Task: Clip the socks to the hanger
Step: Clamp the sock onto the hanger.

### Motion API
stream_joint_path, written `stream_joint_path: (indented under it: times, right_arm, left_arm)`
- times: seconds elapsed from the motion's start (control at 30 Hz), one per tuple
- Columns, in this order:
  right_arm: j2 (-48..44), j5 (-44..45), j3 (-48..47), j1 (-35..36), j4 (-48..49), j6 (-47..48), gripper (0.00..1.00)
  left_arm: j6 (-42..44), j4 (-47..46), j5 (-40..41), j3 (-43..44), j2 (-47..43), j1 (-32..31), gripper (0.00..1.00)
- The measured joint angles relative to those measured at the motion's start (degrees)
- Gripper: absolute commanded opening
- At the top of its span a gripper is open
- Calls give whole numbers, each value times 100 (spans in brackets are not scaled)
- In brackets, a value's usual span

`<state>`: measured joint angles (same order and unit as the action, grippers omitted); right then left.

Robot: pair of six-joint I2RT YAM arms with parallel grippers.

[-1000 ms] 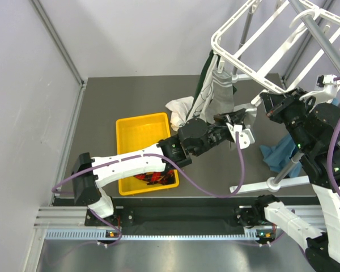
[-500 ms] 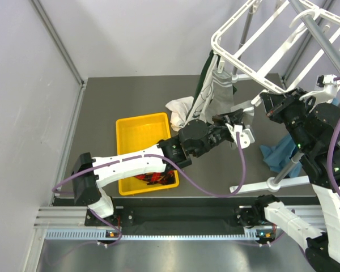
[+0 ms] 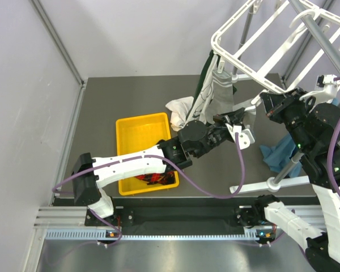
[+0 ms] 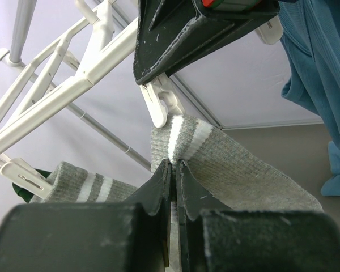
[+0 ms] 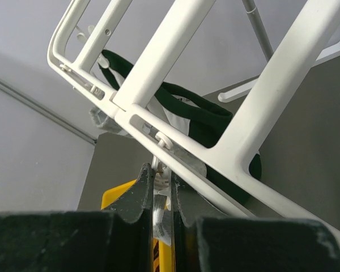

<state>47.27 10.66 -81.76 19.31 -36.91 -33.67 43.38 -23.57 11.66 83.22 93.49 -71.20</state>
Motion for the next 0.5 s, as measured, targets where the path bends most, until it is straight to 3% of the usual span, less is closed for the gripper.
stream_joint_path:
  times: [0.5]
  right_arm:
    - [0,-31,0,0,4,-48,0]
  left_arm:
    - [-26,-4,-28,216,11,-22,0]
